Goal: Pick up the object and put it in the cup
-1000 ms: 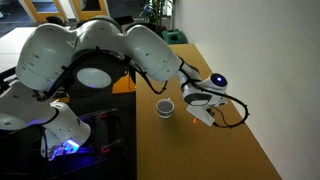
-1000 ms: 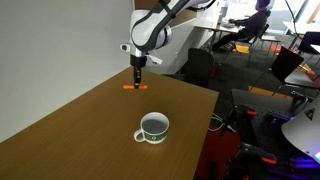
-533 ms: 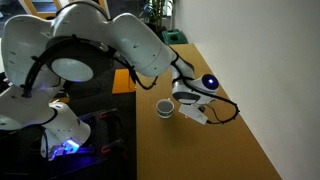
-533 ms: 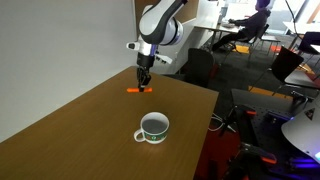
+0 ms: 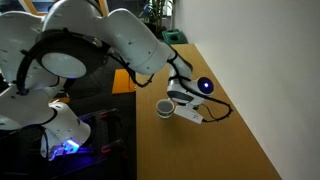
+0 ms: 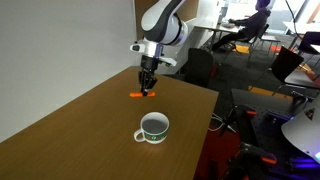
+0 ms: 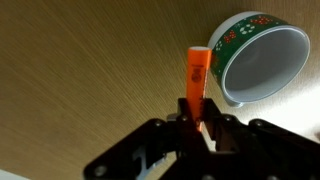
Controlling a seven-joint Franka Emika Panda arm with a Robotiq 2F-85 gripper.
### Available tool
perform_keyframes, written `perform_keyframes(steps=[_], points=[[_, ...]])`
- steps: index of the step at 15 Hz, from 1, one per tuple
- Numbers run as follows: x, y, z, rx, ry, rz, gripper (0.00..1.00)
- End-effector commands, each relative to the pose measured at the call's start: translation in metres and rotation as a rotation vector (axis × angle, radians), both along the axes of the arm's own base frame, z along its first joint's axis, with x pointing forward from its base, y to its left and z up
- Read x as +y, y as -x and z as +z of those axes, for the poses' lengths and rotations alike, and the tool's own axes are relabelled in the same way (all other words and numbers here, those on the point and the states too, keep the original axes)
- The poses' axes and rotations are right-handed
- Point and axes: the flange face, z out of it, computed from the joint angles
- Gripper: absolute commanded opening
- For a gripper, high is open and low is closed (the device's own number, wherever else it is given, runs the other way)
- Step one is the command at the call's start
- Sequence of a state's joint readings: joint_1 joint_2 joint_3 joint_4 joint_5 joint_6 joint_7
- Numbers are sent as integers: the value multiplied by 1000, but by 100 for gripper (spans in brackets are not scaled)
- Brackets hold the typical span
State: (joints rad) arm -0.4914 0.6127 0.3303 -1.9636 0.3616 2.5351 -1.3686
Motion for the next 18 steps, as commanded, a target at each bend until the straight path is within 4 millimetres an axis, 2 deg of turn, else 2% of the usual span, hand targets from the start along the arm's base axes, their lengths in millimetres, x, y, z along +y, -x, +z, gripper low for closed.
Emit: perform_keyframes(steps=[1, 7, 12, 15, 18], points=[[-1, -1, 1, 0, 0, -1, 5], [12, 0, -5, -199, -27, 171, 5], [28, 6, -13, -357, -191, 347, 5], [28, 14, -19, -431, -293, 444, 5], [19, 25, -27, -457, -409, 528, 5]])
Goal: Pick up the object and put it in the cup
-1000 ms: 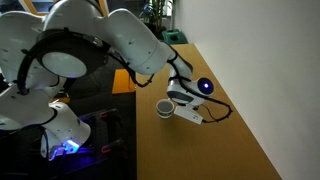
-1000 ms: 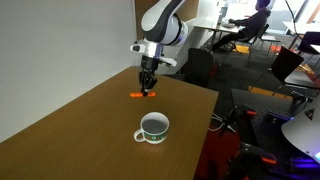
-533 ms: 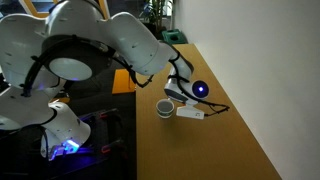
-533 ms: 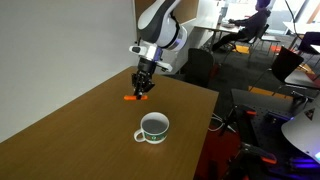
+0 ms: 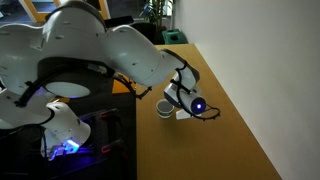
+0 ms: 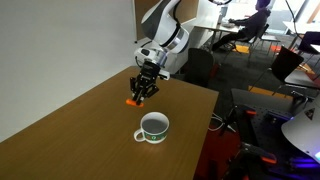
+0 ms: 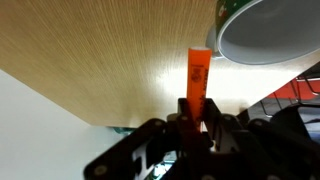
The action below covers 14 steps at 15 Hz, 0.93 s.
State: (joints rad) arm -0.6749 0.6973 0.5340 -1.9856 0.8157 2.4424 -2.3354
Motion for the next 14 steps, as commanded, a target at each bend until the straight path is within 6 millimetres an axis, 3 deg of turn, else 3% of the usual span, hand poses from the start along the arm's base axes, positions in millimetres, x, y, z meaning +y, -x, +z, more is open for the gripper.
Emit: perform_keyframes(steps=[1, 6, 14], points=[[-10, 11, -2, -36, -110, 111, 5], [-16, 18, -10, 6, -198, 243, 5], [6, 6, -25, 89, -221, 352, 5]])
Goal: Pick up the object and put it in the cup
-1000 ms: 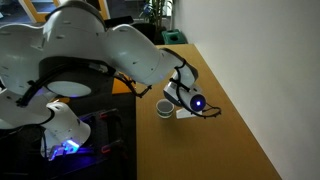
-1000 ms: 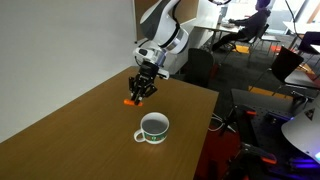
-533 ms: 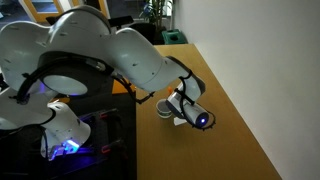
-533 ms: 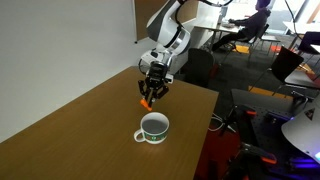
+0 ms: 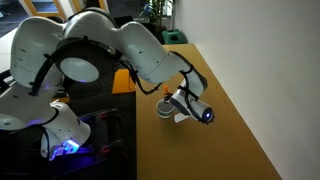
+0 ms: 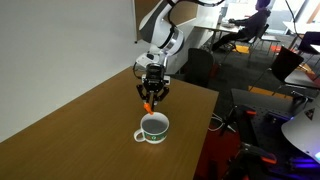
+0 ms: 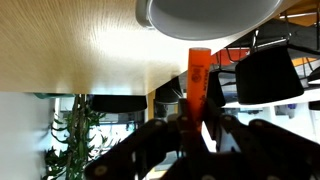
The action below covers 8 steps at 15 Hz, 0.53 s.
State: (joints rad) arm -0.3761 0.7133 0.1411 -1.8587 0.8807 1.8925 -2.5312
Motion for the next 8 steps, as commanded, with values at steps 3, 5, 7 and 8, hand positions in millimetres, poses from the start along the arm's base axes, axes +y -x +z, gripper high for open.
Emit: perform_keyframes(steps=[3, 5, 7, 8], points=[[7, -10, -22, 37, -13, 36, 5], [5, -9, -34, 54, -7, 32, 5], [2, -9, -43, 66, 8, 16, 5], [1, -9, -46, 69, 24, 8, 5]])
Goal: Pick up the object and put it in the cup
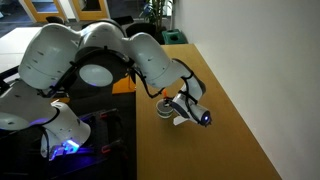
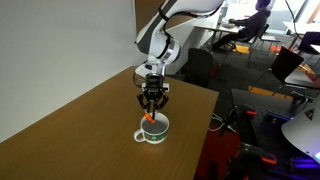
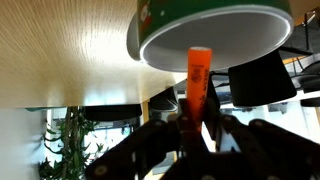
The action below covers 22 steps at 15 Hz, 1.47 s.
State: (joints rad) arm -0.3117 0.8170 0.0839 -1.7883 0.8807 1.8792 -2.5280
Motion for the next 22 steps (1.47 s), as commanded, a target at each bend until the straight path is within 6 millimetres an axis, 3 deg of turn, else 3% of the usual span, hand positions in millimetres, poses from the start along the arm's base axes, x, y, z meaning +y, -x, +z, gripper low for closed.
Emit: perform_keyframes(steps=[1, 2, 4, 8, 11, 19, 21, 22], points=[[-6, -6, -6, 19, 22, -20, 20], [-6, -6, -6, 16, 29, -22, 45], [-4, -6, -3, 13, 41, -19, 50], [9, -2, 20, -31, 88, -16, 80], [19, 0, 48, -79, 146, -44, 99], [33, 20, 122, -173, 278, -143, 100], [36, 26, 133, -184, 286, -152, 100], [32, 12, 116, -176, 261, -112, 100]])
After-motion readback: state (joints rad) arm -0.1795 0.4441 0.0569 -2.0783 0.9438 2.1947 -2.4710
